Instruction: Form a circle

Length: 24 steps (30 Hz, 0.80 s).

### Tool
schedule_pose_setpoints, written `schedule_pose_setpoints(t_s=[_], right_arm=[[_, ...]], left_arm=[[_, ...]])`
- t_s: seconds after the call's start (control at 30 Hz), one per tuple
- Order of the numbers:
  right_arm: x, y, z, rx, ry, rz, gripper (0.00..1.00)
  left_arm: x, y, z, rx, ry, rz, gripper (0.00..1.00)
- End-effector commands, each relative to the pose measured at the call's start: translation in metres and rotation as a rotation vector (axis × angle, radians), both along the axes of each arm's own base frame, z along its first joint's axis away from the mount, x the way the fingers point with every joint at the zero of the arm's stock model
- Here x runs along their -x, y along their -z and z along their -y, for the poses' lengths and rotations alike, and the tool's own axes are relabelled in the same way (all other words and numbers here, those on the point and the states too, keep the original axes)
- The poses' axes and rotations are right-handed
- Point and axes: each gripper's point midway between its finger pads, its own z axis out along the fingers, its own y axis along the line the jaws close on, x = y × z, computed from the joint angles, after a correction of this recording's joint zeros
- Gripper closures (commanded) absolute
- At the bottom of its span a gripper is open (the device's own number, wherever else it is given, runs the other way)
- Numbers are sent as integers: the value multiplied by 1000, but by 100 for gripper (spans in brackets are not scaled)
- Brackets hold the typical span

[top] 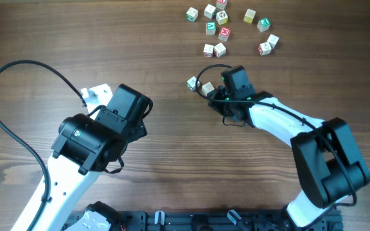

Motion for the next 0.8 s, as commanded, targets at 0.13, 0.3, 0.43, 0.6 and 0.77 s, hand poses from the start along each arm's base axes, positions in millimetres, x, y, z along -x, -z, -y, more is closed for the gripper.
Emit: schedule_pose_setpoints(t_s=[0.13, 0.3, 0.43, 0.6, 0.77], right_arm=[[0, 23, 1, 15, 35, -24, 96], [-7, 25, -1, 7, 37, -1, 95], [-8, 28, -1, 2, 47, -2, 95], [-9, 30, -2, -3, 56, -5, 95], [-11, 29, -3, -8, 56, 5, 95]], left_arm=[[1, 0, -2, -3, 1, 2, 0], [1, 0, -2, -3, 1, 2, 0], [1, 0, -2, -4, 0, 2, 0], [1, 0, -2, -3, 1, 2, 0], [1, 0, -2, -3, 1, 2, 0]])
